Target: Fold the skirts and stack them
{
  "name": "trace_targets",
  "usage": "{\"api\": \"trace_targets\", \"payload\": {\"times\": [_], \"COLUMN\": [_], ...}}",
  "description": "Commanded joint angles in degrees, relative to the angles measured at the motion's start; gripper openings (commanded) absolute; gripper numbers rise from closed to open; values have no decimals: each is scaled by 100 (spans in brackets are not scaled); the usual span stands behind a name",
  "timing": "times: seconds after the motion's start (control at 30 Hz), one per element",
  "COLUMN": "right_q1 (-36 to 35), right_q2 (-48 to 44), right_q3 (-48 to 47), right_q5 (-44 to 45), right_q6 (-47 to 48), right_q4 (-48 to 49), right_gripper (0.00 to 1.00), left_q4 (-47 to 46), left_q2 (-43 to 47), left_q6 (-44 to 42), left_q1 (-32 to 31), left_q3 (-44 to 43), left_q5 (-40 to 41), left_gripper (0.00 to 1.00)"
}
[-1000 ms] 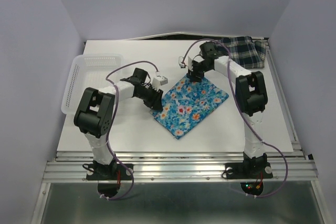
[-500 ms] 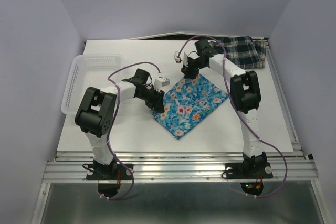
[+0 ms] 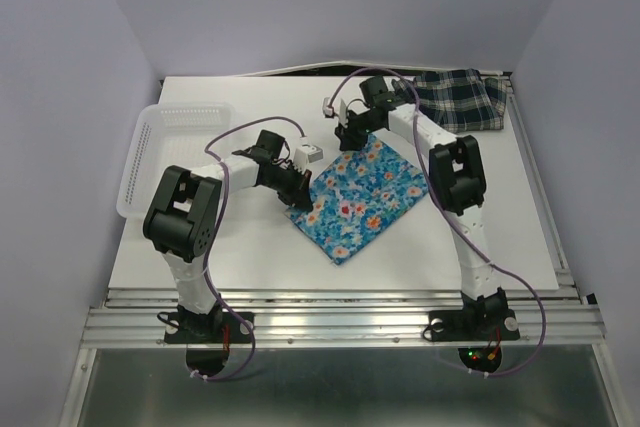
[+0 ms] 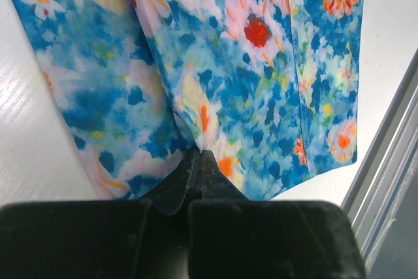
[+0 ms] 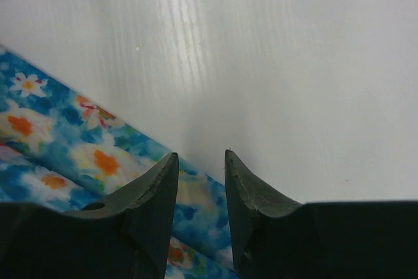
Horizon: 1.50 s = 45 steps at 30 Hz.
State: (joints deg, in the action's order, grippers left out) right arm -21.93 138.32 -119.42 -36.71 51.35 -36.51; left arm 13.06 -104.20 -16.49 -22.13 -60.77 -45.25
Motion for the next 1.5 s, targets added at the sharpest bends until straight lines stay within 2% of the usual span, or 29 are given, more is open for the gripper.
{"api": "trace_targets", "payload": {"times": [0.0, 0.27, 0.6, 0.73, 0.83, 0.87, 0.93, 0.97, 1.03, 1.13, 1.23, 1.27, 1.33, 1.37, 1.47], "right_q1": [-127, -180, -180, -180, -180, -180, -180, -180, -180, -66, -65, -65, -65, -65, -65], "right_q2": [125, 195, 204, 134, -85, -182, -375, -559, -779, -1271, -1807, -1896, -2072, -2133, -2353], "right_q3": [129, 138, 59, -143, -371, -415, -529, -591, -600, -417, 215, 548, 822, 1163, 1701], "right_q5": [-109, -117, -91, 6, 198, 304, 767, 884, 1375, 1395, 1263, 1237, 1131, 1105, 1104], "right_q6": [409, 613, 701, 447, -288, -536, -1028, -1187, -1715, -2433, -3200, -3402, -3867, -3922, -4072], "right_q4": [-435, -813, -954, -735, -253, -121, 214, 145, 83, -329, -611, -672, -892, -962, -884], "right_gripper": [39, 29, 26, 30, 43, 52, 60, 66, 72, 73, 78, 78, 78, 77, 77], "left_q4": [-40, 83, -172, -365, -480, -532, -629, -742, -822, -761, -656, -647, -78, 516, 1223], "left_q2": [383, 699, 252, -99, -275, -372, -355, -242, -14, 759, 1839, 2338, 2806, 2905, 3124], "left_q6": [111, 234, 392, 699, 893, 919, 1007, 1008, 877, 385, -861, -1726, -3002, -4297, -6062], "left_q1": [-28, 130, 385, 438, 438, 438, 438, 438, 438, 438, 464, 464, 464, 455, 447], "left_q3": [-233, -286, -172, -180, -303, -347, -365, -339, -269, -146, 170, 293, 496, 566, 768], "left_q5": [-63, 219, 728, 957, 1211, 1351, 1353, 1283, 1186, 1334, 1501, 1554, 1327, 1187, 1072], "left_gripper": [0, 0, 0, 0, 0, 12, 29, 43, 53, 64, 76, 77, 74, 71, 66]}}
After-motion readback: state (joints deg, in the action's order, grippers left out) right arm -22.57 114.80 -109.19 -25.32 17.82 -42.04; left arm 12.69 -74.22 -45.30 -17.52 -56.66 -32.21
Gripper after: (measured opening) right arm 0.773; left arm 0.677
